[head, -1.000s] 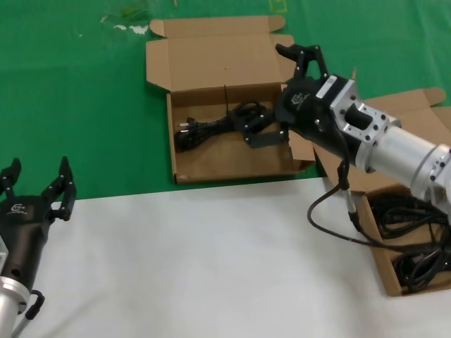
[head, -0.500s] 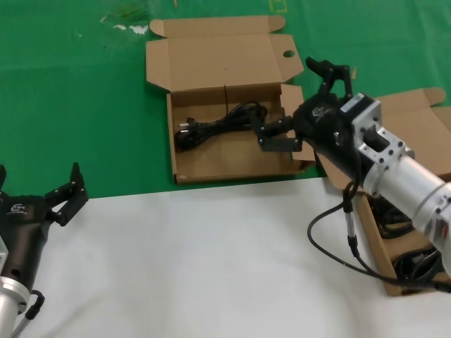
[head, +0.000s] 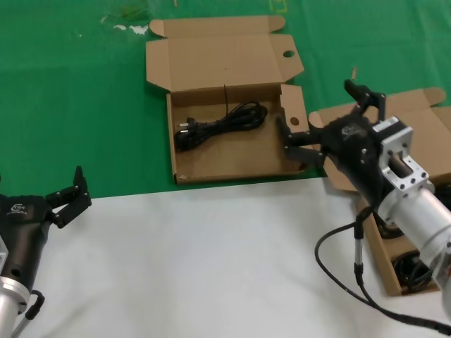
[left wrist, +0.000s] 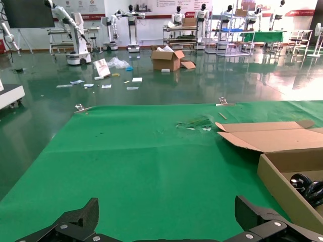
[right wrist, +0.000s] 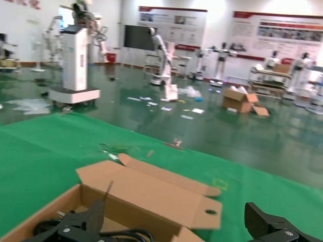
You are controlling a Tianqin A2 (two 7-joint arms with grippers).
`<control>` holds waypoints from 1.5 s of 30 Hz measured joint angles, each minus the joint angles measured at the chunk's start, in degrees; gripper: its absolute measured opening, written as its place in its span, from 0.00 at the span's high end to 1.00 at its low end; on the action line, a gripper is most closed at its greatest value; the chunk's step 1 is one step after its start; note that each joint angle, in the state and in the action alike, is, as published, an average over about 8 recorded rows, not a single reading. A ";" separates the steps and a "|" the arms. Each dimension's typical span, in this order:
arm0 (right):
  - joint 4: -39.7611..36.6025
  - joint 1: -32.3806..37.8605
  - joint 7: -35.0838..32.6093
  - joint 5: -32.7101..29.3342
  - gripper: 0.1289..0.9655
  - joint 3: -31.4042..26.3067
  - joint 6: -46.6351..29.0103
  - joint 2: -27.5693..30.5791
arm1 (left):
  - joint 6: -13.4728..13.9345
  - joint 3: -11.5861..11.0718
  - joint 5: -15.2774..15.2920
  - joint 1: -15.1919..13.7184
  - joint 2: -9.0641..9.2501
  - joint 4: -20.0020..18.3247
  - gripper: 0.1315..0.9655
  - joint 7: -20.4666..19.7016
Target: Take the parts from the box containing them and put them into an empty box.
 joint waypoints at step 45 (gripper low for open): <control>4.54 -12.83 -0.95 6.36 0.00 5.69 12.97 -2.86 | 0.00 0.00 -0.01 0.00 0.00 0.00 0.00 -0.01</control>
